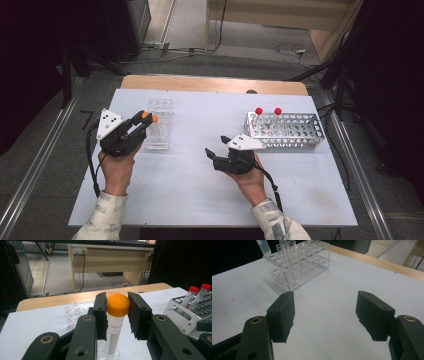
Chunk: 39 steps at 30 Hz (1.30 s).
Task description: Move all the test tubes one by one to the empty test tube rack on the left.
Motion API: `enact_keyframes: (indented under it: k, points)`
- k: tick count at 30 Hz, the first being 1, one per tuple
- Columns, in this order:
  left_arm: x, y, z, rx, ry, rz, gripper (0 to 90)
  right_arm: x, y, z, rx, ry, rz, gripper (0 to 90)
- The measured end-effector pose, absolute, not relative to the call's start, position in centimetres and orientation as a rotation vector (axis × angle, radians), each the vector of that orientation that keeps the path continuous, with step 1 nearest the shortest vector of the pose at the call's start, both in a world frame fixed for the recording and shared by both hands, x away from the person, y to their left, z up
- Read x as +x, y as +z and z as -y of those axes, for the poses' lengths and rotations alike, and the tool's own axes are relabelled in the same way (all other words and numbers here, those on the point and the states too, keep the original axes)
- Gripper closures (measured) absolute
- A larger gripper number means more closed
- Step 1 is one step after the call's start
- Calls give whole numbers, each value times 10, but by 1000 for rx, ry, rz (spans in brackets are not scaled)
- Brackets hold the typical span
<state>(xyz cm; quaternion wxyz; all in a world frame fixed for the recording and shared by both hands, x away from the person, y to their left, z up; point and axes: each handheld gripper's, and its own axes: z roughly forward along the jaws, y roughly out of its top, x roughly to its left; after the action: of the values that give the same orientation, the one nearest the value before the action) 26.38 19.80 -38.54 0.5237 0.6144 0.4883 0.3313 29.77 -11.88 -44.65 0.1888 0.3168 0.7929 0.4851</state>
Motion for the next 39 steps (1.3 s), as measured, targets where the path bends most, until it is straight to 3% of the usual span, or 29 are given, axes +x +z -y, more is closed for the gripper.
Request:
enact_keyframes:
  k: [39]
  points:
    - [291,-426,-188,1523,859,-1274,699,299,-445,123,890,1371,-2214,301]
